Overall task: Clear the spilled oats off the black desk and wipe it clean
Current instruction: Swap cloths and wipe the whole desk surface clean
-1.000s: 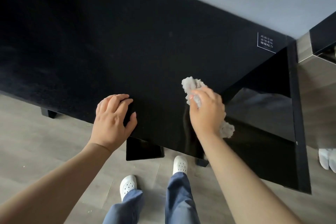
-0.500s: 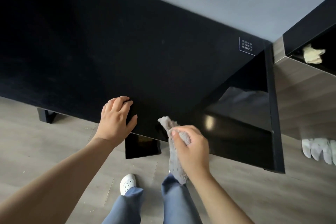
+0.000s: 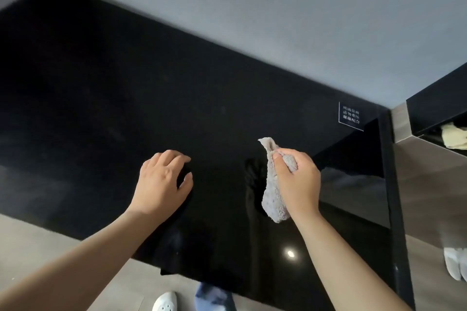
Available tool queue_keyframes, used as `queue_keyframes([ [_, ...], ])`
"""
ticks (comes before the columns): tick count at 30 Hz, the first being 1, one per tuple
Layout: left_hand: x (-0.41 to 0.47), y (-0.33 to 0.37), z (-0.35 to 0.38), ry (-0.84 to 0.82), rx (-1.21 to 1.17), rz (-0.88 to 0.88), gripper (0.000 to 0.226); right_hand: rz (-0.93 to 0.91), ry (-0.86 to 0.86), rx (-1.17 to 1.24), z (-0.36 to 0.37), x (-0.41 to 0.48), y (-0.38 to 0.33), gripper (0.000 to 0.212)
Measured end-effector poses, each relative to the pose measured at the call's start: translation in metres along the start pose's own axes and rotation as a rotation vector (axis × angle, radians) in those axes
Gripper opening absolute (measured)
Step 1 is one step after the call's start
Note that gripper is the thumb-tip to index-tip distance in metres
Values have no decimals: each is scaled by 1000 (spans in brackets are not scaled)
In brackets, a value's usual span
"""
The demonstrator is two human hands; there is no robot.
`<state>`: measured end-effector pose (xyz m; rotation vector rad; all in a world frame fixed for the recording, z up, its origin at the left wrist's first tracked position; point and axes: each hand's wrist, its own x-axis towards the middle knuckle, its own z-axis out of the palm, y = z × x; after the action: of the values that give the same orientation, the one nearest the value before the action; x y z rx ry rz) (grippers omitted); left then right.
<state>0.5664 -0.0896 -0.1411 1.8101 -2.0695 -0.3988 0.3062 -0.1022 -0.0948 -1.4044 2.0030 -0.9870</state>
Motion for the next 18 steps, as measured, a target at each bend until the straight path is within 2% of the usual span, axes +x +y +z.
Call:
queue_keyframes([
  [9,123,6,41,47,115,-66,46,-100,84,5,37,193,-4,14],
  [14,137,2,53,128,98,-65,41,-121,131,-64,67,288,-12,13],
  [18,138,0,55,145,84,-60,39,-111,55,-214,105,333,-10,15],
])
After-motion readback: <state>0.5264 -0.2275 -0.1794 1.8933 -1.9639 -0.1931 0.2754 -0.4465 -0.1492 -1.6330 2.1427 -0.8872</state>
